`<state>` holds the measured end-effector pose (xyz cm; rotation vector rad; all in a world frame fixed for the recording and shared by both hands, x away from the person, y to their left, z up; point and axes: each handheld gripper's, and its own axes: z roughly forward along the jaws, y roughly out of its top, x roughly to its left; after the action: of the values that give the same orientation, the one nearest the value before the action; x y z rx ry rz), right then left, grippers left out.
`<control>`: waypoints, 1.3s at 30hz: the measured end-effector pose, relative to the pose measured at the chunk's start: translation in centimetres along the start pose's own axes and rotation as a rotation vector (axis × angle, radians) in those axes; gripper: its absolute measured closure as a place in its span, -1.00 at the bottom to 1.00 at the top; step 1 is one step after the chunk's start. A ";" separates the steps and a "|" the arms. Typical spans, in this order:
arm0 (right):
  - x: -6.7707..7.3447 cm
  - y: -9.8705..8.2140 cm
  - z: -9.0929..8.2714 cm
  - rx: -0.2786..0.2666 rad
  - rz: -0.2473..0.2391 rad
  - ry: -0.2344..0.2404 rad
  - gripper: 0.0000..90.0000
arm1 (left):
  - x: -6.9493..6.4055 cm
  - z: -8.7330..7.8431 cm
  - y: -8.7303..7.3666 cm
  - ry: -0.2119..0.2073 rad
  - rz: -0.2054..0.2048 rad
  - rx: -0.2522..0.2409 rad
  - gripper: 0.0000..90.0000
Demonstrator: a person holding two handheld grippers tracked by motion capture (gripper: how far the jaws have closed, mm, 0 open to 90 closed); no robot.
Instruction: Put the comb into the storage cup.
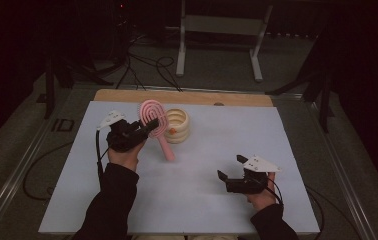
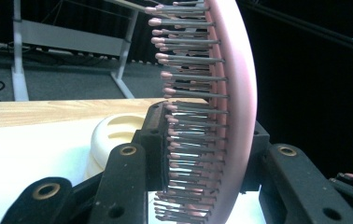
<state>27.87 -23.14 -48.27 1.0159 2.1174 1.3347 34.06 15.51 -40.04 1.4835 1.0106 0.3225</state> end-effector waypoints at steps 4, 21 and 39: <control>-0.2 0.0 -0.2 -0.009 0.001 -0.005 -0.78 | 0.1 -0.1 0.2 0.004 0.001 -0.003 0.44; -0.8 -0.2 -1.2 -0.039 -0.007 -0.031 -0.78 | 0.6 -0.5 0.9 0.011 -0.002 -0.011 0.44; -1.5 -0.7 -2.8 -0.061 0.002 -0.052 -0.78 | 0.7 -0.3 2.0 0.011 0.001 -0.015 0.44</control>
<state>26.69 -26.09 -47.68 1.0177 2.0260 1.3504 35.05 16.51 -38.40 1.4698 1.0147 0.3388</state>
